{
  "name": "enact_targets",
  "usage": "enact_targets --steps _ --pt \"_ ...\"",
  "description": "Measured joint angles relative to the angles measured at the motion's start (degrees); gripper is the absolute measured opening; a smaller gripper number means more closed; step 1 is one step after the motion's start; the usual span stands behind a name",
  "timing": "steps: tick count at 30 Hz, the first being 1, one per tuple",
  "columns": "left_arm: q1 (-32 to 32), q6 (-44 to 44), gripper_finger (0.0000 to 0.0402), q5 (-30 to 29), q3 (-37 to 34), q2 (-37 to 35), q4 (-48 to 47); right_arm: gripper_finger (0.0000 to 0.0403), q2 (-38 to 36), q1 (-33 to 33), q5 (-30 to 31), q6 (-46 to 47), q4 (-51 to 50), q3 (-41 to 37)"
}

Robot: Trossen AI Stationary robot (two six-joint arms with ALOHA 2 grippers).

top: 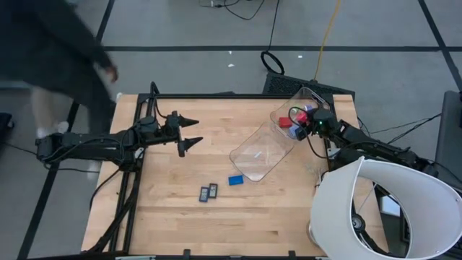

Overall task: Pick & Place Office items
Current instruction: Put the pink charger adapter into the right transparent bin, then put the dark blue digital timer into the left transparent bin

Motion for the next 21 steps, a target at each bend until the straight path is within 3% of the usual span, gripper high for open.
enact_targets --steps 13,21 --pt "0.0 -0.1 0.0367 0.0 0.0 0.0 0.0 0.0229 0.0 0.0 0.0 0.4 0.4 0.0" --pt "0.0 -8.9 0.0367 0.1 0.0 0.0 0.4 0.0226 0.0 0.0 0.0 0.4 0.4 0.0"
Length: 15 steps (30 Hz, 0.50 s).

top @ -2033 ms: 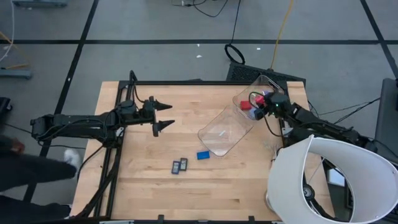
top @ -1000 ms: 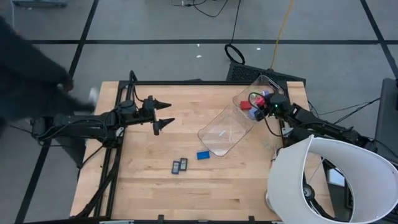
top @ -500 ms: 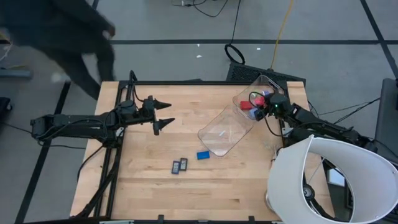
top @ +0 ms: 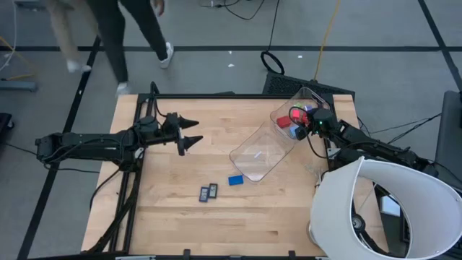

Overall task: Pick & Place Office items
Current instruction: Put the dark blue digital timer into the left transparent bin

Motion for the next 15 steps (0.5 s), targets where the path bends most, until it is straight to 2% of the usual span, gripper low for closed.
enact_targets --steps 9,15 --pt "0.0 -3.0 0.0367 0.4 0.0 0.0 0.0 0.0217 0.0 0.0 0.0 0.0 0.0 0.0" --pt "0.1 -3.6 0.0367 -1.5 0.0 0.0 -0.5 0.0215 0.0 0.0 0.0 0.0 0.0 0.0"
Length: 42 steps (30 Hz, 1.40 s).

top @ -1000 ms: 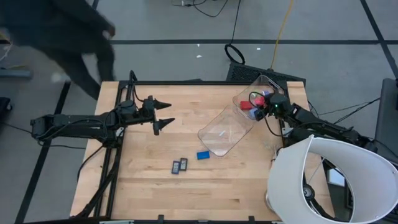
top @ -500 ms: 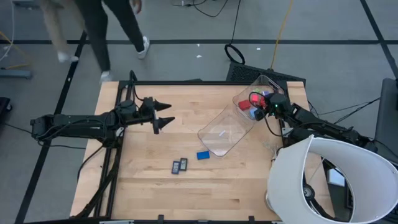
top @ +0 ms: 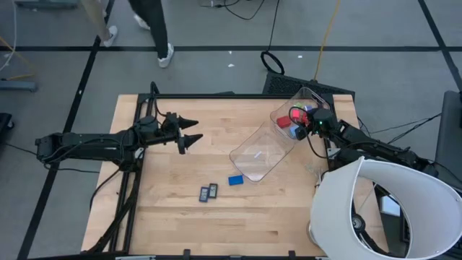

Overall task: Pick & Place Office items
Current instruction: Put the dark blue digital timer into the left transparent bin

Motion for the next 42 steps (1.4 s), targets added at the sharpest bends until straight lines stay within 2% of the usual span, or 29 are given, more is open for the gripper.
enact_targets --steps 7,12,15,18,21,24,27,31,35,42 --pt "-0.1 -1.3 0.0367 4.6 0.0 0.0 0.0 0.0213 0.0 0.0 0.0 0.0 0.0 0.0" --pt "-0.8 -0.5 0.0367 14.0 0.0 0.0 -1.1 0.0212 0.0 0.0 0.0 0.0 0.2 0.0" --pt "-4.3 0.8 0.0367 17.1 1.7 0.0 -5.5 0.0212 0.0 0.0 0.0 -0.3 1.3 0.0" --pt "-11.0 4.4 0.0367 12.5 5.4 0.0 -15.3 0.0212 0.0 0.0 0.0 -0.4 2.3 0.0" --pt "-19.0 4.6 0.0367 1.0 10.6 2.5 -26.5 0.0212 0.0 0.0 0.0 -0.4 3.7 0.0" --pt "-26.6 1.4 0.0367 -7.9 15.0 6.5 -35.7 0.0212 0.0 0.0 0.0 -0.5 3.9 0.0" --pt "-33.1 -3.7 0.0367 -12.8 18.5 11.0 -37.7 0.0212 0.0 0.0 0.0 -1.7 4.3 0.0" --pt "-38.3 -11.6 0.0367 -15.0 21.2 19.3 -40.6 0.0212 0.0 0.0 -0.1 -2.0 4.3 0.0" --pt "-40.8 -19.7 0.0367 -15.5 22.5 27.5 -41.9 0.0212 0.0 0.0 -0.1 -4.0 4.4 0.0" --pt "-41.3 -37.3 0.0367 -15.2 22.4 41.3 -35.3 0.0212 0.0 0.1 -0.2 -5.1 8.0 0.0"
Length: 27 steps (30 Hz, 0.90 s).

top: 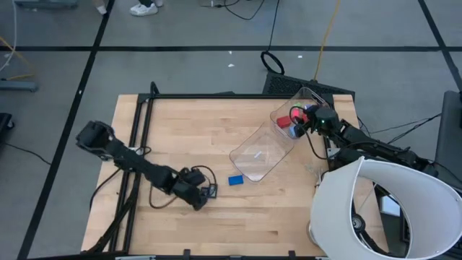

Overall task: Pick & Place Office items
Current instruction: Put the dark blue digital timer into the left transparent bin

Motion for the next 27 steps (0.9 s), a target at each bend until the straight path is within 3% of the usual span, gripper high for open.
enact_targets --steps 5,12,27 --pt "0.0 -13.3 0.0367 0.9 0.3 5.7 -0.7 0.0212 0.0 0.0 0.0 -0.4 1.4 0.0" --pt "-0.3 -23.0 0.0367 0.8 2.1 7.2 -7.2 0.0212 0.0 0.0 0.0 3.3 5.5 0.0" --pt "-0.2 -28.3 0.0367 7.2 10.6 7.7 -30.1 0.0212 0.0 0.1 -4.5 4.6 7.9 -2.6"
